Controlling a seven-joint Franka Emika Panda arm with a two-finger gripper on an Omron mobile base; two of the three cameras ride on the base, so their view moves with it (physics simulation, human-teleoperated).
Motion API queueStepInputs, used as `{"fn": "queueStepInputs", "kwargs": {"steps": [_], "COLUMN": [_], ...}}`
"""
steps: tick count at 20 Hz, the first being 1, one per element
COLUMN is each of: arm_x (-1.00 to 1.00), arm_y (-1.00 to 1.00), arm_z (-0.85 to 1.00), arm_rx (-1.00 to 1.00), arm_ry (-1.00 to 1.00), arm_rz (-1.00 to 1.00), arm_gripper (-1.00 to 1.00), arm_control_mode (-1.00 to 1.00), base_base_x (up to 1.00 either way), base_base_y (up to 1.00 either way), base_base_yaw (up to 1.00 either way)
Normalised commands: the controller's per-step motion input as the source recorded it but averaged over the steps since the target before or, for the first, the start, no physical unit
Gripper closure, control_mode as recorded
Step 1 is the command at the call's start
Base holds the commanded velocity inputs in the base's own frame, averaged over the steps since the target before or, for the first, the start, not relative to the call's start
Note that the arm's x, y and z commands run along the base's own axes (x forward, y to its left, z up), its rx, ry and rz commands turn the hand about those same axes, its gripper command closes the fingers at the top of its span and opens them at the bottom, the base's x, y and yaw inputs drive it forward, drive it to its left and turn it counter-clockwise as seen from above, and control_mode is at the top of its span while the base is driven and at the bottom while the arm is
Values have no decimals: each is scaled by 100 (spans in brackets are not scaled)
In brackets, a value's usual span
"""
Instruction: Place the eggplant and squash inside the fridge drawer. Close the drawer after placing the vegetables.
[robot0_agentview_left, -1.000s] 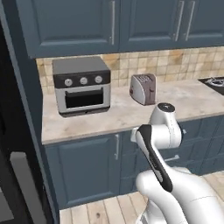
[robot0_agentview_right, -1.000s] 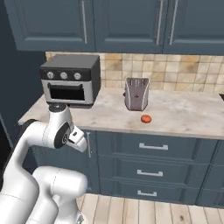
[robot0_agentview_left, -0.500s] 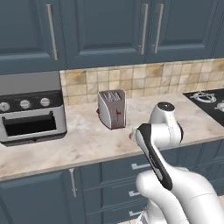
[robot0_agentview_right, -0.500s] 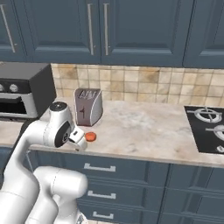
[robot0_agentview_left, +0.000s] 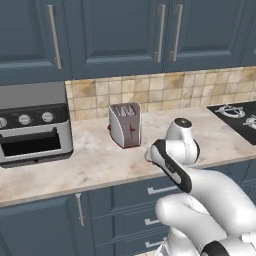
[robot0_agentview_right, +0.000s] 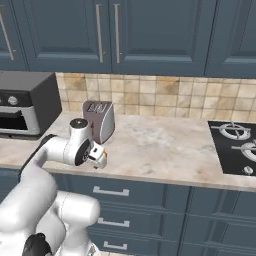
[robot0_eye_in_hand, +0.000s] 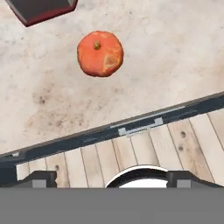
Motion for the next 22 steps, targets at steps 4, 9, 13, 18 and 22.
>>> {"fn": "queueStepInputs", "kwargs": {"steps": [4, 9, 13, 18, 22], "arm_x": [82, 62, 14, 5, 28], "arm_y": [-3, -1, -2, 1, 0], "arm_z": [0, -26, -48, -48, -6], "arm_rx": [-7, -4, 0, 0, 2], "arm_ry": [26, 18, 0, 0, 0], "arm_rz": [7, 8, 13, 8, 6], "arm_gripper": [-100, -100, -100, -100, -100], "arm_control_mode": [-100, -100, -100, -100, -100], "base_base_x": [0, 0, 0, 0, 0], "base_base_y": [0, 0, 0, 0, 0], "base_base_yaw": [0, 0, 0, 0, 0]}}
